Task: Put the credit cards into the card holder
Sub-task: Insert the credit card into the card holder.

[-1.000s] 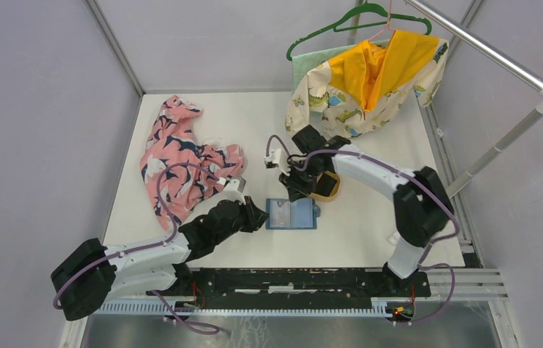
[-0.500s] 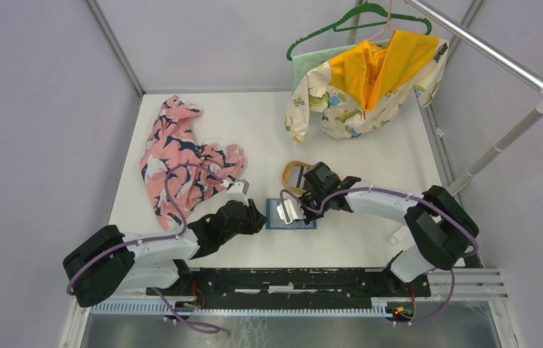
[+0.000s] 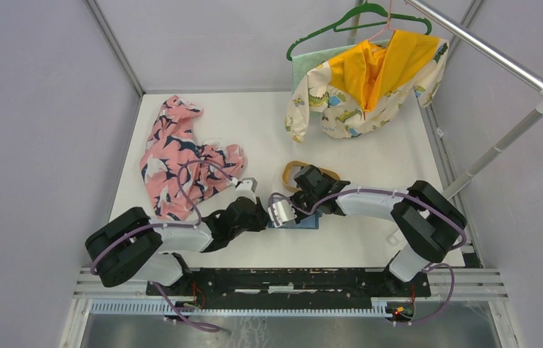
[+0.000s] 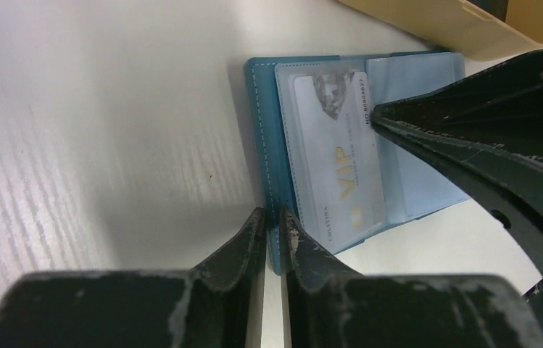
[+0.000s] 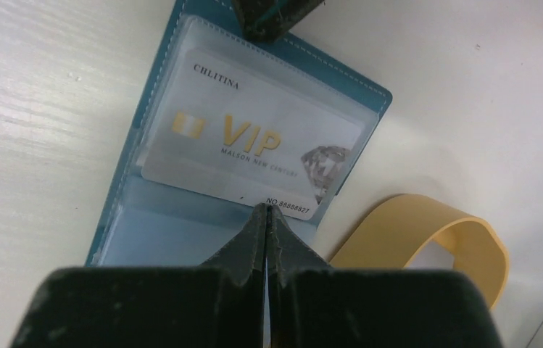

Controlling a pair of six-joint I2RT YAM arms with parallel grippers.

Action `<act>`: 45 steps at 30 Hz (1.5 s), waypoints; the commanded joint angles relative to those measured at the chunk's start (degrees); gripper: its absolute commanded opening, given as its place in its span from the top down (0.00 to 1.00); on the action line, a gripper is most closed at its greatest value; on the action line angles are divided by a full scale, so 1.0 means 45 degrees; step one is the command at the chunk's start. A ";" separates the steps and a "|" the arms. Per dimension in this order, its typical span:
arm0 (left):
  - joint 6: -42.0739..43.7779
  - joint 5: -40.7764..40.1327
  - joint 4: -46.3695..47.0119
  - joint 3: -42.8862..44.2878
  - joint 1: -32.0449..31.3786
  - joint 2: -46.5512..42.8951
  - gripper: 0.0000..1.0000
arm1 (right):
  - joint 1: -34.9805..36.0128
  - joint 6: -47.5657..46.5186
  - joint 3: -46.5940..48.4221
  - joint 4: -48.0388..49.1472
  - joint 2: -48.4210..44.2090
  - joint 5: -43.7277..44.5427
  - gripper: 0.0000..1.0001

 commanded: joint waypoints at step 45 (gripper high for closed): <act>-0.0068 -0.0437 -0.2092 -0.2333 -0.0023 -0.9394 0.26 | -0.6675 1.4481 0.1004 0.2359 -0.0489 -0.4638 0.30</act>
